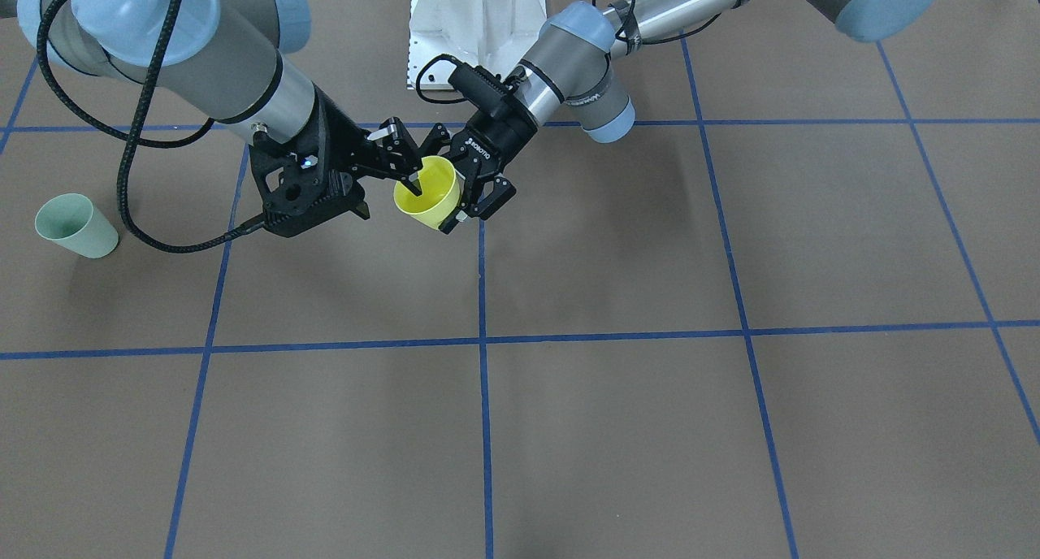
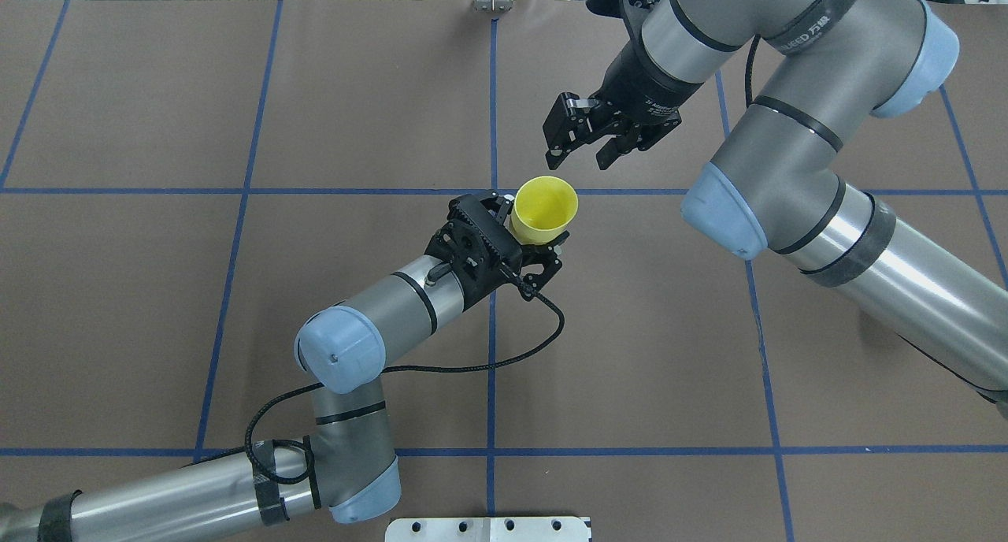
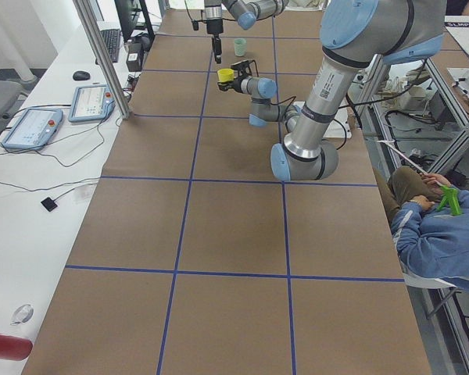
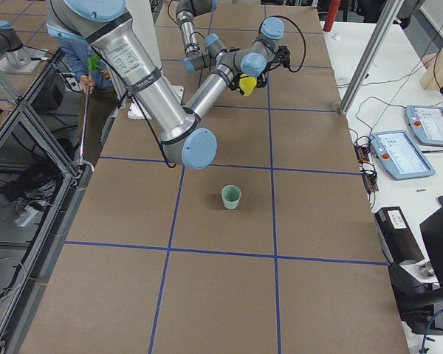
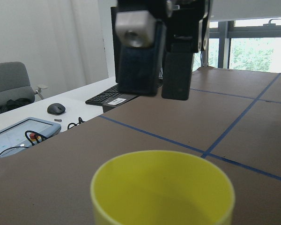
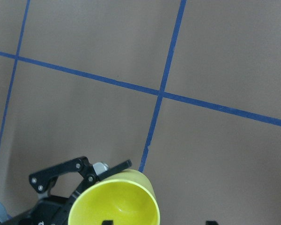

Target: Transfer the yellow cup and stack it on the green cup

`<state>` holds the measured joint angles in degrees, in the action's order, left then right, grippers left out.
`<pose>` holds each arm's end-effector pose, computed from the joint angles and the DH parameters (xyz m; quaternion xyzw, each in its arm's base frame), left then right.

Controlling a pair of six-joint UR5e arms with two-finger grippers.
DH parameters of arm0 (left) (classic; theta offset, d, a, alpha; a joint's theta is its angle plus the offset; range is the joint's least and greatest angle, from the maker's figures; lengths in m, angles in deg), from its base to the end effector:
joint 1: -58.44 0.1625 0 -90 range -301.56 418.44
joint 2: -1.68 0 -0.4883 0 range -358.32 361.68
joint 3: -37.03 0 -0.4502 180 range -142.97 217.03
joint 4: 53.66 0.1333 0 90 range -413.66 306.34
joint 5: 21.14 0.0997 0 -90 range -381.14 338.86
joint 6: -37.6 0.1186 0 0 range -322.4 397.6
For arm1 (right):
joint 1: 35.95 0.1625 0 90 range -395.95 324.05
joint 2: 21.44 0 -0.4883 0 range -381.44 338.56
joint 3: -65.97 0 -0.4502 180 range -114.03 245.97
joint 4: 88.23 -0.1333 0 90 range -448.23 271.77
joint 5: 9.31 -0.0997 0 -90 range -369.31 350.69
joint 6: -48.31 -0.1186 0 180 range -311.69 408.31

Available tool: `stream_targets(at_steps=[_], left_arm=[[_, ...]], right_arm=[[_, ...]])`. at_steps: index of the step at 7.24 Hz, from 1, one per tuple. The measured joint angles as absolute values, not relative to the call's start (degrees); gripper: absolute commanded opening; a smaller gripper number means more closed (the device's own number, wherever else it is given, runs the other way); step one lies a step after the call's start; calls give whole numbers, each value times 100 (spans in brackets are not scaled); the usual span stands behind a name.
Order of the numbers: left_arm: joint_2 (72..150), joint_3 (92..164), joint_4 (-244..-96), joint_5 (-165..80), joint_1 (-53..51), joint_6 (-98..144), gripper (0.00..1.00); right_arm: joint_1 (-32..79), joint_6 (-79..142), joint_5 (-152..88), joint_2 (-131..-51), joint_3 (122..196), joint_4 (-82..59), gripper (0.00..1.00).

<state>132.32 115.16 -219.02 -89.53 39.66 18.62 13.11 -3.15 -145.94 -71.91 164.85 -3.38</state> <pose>0.6959 -0.4236 0.1927 0.6285 0.4674 0.1331 0.6073 -0.4456 -0.5856 0.1706 0.0314 -0.5432 -0.1024 0.8327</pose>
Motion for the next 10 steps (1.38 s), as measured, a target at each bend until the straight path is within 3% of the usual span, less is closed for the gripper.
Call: stream_targets(at_steps=[10], left_arm=[[13299, 11716, -21889, -8835, 4008, 1864, 50]], right_arm=[[1294, -290, -14886, -7413, 16714, -349, 69]])
